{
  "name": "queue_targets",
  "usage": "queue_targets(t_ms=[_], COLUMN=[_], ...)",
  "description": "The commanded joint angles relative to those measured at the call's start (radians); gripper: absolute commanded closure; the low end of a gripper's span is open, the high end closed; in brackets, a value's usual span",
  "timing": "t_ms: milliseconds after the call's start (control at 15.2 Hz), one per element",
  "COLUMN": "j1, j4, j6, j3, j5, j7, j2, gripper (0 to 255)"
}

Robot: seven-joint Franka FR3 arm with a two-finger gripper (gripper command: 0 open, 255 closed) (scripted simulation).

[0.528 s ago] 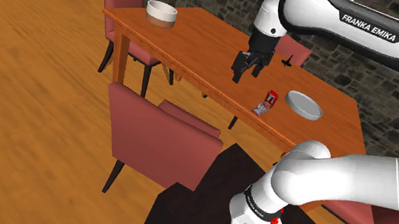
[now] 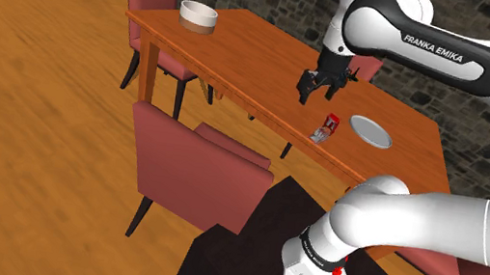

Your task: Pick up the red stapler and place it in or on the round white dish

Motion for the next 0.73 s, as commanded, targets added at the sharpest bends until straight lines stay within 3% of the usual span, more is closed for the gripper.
queue_targets(t_ms=[0, 396, 660], j1=[-0.042, -0.168, -0.184], j4=[-0.019, -0.074, -0.117], j6=[0.009, 0.046, 0.086], j3=[-0.016, -0.067, -0.085], j5=[-0.039, -0.153, -0.175], j7=[0.027, 0.108, 0.117], j2=[-0.012, -0.043, -0.050], gripper=[0, 0, 0])
